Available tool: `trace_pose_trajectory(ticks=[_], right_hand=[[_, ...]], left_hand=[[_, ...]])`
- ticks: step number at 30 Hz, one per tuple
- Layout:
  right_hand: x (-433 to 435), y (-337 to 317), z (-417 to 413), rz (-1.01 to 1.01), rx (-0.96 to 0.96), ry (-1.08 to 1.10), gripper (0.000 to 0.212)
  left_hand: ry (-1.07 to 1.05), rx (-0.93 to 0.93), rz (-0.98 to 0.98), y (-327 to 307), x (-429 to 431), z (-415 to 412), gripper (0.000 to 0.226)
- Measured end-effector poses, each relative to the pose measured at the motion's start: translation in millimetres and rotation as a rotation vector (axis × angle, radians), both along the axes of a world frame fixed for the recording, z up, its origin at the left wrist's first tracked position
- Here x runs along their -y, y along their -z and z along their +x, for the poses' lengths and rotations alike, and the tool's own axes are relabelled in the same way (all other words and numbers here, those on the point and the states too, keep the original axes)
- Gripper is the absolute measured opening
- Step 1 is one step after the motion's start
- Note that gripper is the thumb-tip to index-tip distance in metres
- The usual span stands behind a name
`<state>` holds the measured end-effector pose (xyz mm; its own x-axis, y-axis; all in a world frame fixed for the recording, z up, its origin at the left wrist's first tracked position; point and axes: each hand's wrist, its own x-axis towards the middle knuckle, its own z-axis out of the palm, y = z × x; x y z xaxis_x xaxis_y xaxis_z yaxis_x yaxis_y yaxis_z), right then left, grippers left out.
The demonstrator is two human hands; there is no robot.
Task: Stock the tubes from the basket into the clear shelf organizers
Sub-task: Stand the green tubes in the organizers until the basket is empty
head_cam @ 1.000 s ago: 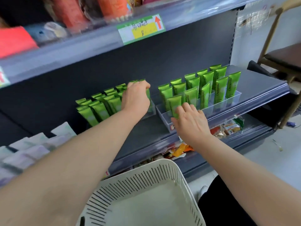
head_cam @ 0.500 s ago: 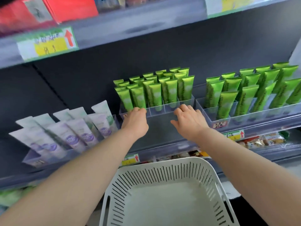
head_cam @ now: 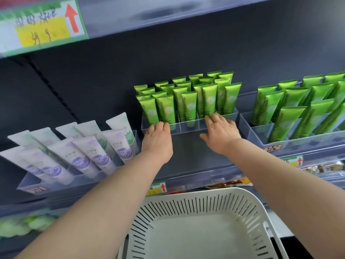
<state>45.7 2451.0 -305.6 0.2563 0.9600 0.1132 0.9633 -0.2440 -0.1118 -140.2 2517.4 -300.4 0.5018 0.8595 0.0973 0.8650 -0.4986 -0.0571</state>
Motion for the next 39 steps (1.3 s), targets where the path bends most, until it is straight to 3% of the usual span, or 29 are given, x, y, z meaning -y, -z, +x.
trace_pose_trajectory(ticks=[7, 19, 33, 39], right_hand=[[0, -6, -4, 0.014, -0.042, 0.034, 0.058], [16, -9, -12, 0.0, -0.079, 0.007, 0.06], [50, -8, -28, -0.004, -0.059, 0.003, 0.054], [67, -6, -32, -0.004, -0.048, -0.005, 0.055]], left_hand=[[-0.072, -0.016, -0.053, -13, 3, 10, 0.047], [-0.08, -0.096, -0.034, -14, 22, 0, 0.051], [-0.059, -0.012, -0.01, -12, 57, -22, 0.051], [-0.077, 0.005, -0.038, -12, 73, -28, 0.061]])
